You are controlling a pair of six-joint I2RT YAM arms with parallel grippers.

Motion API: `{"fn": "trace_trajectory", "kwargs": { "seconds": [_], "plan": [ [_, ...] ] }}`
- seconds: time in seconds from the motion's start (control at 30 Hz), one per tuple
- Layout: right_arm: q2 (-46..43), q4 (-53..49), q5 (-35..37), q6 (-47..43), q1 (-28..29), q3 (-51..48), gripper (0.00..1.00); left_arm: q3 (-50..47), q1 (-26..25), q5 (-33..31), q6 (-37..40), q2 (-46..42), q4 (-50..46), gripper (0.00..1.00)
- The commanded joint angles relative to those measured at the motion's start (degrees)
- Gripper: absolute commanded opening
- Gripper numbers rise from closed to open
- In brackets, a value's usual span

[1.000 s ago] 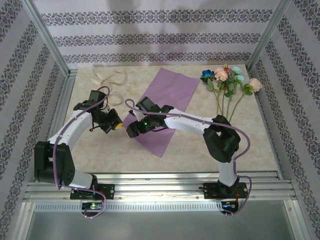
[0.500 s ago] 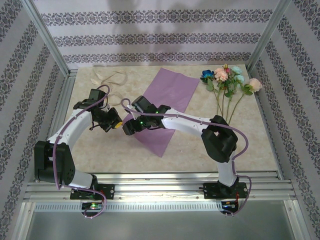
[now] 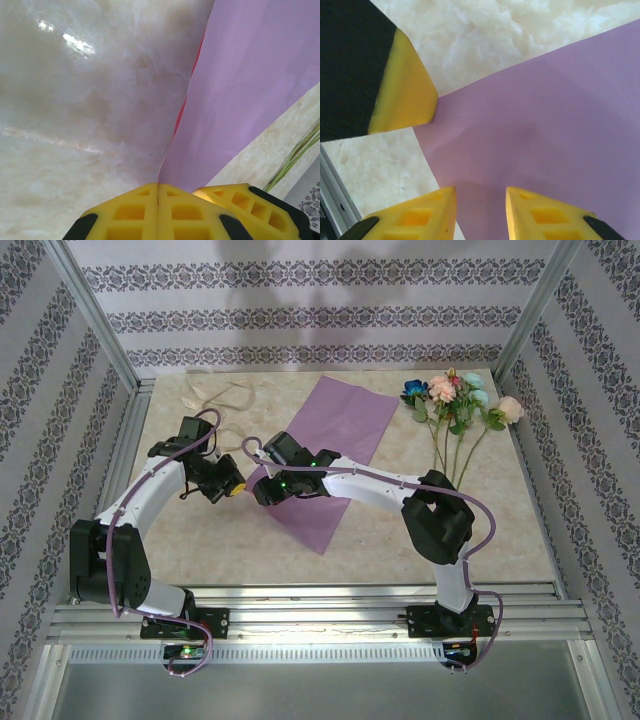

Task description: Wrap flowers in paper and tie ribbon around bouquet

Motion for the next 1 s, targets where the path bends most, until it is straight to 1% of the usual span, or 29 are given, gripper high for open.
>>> {"fn": "trace_trajectory", "kwargs": {
  "seconds": [0.0,0.07,0.1,0.13,0.23,0.47,0.63,0.77,0.87,0.97],
  "plan": [
    [-0.8,1.1,0.4,-1.2,0.0,0.0,0.45,1.5,-0.6,0.4,1.1,0.5,-1.9,0.00],
    [-2.6,3.2,0.1,-1.6,0.3,-2.3,0.58,1.6,-0.6,0.4,1.1,0.6,-1.9,0.00],
    [-3.2,3.7,0.1,-1.7,0.3,-3.0,0.62,1.6,-0.6,0.4,1.0,0.5,-1.9,0.00],
    [-3.7,4.3,-0.2,-1.8,0.4,-3.8,0.64,1.5,-0.6,0.4,1.0,0.5,-1.8,0.00],
    [-3.6,4.6,-0.3,-1.9,0.3,-4.4,0.67,1.5,-0.7,0.4,1.0,0.5,-1.7,0.00],
    [0.6,1.6,0.4,-2.3,0.6,0.5,0.67,1.6,-0.8,0.7,1.1,0.5,-1.8,0.00],
    [1.6,0.9,0.8,-2.6,0.9,1.6,0.69,1.6,-0.7,0.8,1.0,0.7,-1.5,0.00],
    [2.4,0.4,1.4,-2.6,0.9,2.1,0.68,2.0,-0.7,1.0,1.0,0.9,-1.5,0.00],
    [3.0,0.0,2.0,-2.5,0.9,2.5,0.64,2.2,-0.7,1.3,1.0,1.2,-1.5,0.00],
    [2.9,0.2,2.6,-2.0,0.5,2.3,0.56,2.4,-0.7,1.3,1.1,1.2,-1.5,0.00]
  ]
}}
